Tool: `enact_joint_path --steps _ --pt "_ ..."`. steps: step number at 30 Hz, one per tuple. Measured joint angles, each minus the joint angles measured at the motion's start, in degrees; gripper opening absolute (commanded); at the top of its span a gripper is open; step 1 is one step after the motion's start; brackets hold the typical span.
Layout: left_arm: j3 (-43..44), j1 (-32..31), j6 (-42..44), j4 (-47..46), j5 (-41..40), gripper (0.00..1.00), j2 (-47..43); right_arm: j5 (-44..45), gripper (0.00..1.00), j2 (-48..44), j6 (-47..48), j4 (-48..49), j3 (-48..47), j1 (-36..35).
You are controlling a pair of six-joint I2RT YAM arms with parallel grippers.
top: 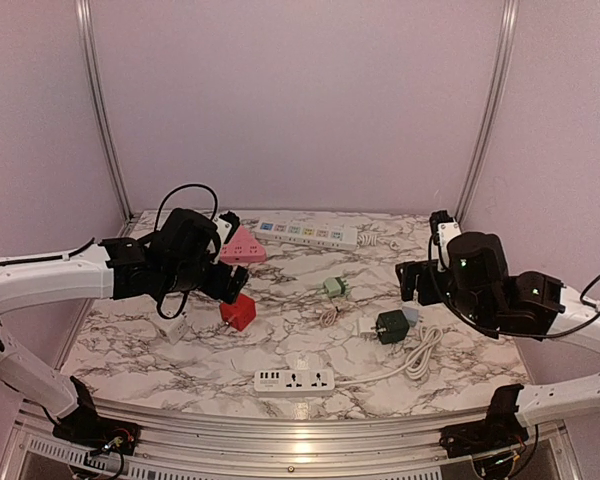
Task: Insert the plug
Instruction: Move the plug to the center of the board.
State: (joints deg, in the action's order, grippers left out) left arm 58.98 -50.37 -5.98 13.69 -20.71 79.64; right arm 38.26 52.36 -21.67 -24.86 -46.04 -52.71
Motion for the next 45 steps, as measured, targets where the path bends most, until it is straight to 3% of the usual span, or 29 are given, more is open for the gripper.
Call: enact_joint_path --steps 14,20,34,39,45 --pt "3.5 1.3 -7.5 0.3 4.4 0.99 7.8 -3.7 0.99 -8.6 -1.9 -2.2 5.9 0.0" --pt "6.6 1.3 -9.3 0.3 8.9 0.99 12.2 -3.9 0.99 -7.4 -3.0 -2.1 6.7 0.1" --pt "6.4 1.3 -10.8 0.3 17.7 0.99 14.6 -6.1 0.98 9.9 -2.9 -1.4 3.2 0.8" --pt "4.5 0.9 -10.8 0.4 18.3 0.99 13.0 -8.8 0.95 17.3 -2.0 -0.9 -3.6 1.8" --pt "3.3 0.7 -11.0 0.4 18.3 0.99 10.9 -17.8 0.93 30.0 -3.3 -1.5 -16.0 6.2"
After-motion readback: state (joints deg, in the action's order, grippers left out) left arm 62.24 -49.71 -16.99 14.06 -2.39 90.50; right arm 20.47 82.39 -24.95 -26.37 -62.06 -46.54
